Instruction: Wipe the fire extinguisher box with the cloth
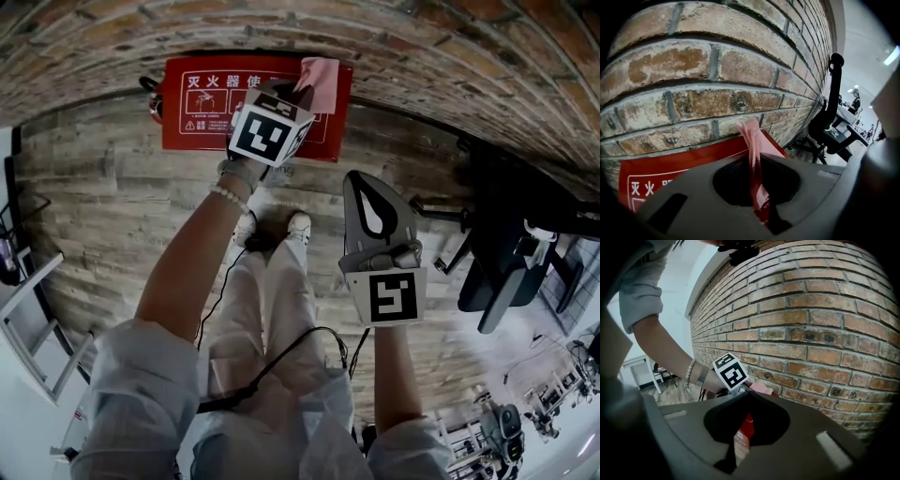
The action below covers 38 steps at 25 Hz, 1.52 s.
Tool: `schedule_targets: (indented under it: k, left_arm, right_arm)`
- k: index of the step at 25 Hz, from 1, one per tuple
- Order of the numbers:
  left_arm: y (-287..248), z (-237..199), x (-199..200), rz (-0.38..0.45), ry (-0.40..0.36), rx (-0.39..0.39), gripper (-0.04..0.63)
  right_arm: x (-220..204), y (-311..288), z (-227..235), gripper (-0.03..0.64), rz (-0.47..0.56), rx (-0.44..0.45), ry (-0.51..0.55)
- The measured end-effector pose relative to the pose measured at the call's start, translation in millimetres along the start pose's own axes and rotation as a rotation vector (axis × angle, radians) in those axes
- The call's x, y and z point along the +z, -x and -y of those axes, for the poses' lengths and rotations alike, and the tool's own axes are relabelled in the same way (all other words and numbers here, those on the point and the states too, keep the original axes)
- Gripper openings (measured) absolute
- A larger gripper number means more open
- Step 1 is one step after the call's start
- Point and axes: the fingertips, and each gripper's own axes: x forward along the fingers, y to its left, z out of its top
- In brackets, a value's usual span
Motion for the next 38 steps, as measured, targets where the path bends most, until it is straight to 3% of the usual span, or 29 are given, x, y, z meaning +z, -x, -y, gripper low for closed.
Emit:
schedule_targets:
  k: [38]
  left_arm:
    - [74.4,-116.4,-48.4,-0.014,0.061,0.137,0.014]
  right_arm:
    - [21.7,-50.6,-74.4,0.008,-0.036,0.114,0.088]
